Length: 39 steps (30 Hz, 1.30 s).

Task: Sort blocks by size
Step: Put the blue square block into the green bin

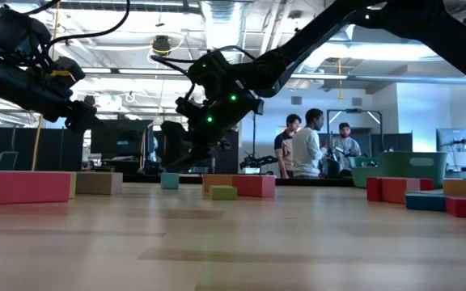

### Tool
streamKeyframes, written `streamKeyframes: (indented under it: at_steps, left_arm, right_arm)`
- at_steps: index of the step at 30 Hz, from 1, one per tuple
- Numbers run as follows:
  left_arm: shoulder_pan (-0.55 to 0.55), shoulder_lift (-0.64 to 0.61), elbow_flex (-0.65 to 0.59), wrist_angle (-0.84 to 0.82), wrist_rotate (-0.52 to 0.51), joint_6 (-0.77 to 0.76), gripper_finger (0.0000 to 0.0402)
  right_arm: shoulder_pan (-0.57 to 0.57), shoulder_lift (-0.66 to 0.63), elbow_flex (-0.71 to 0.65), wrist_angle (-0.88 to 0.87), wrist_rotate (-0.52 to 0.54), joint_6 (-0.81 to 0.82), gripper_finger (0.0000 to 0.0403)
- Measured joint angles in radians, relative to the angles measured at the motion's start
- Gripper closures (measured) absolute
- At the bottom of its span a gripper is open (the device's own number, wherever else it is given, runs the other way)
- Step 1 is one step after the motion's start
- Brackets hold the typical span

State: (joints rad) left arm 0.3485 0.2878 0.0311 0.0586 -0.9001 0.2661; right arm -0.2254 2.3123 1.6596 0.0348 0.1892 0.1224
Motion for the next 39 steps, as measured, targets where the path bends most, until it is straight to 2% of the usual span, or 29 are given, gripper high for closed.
streamKeyframes:
  at_steps: [5,11,19,31,39]
  left_arm:
    - [0.000,0.000,0.000,0.000,0.000,0.000,0.0154]
    - [0.000,0.000,0.000,0.000,0.000,0.000,0.0154]
    - [0.000,0.000,0.000,0.000,0.000,0.000,0.0154]
    - [0.000,0.000,0.000,0.000,0.000,0.000,0.0154]
    - [0.000,0.000,0.000,0.000,0.000,0.000,0.0154]
  right_arm:
    - [0.002,0.000,0.000,-0.016,-0.031,0.043,0.0083]
    - [0.002,0.000,0.000,-0.052,-0.010,0.064,0.0085]
    - [0.002,0.013,0.000,-0.049,-0.029,0.086,0.0085]
    - [0.003,0.020,-0.001,-0.132,-0.032,0.106,0.0086]
    - [0.001,0.018,0.000,-0.194,-0.029,0.105,0.0114]
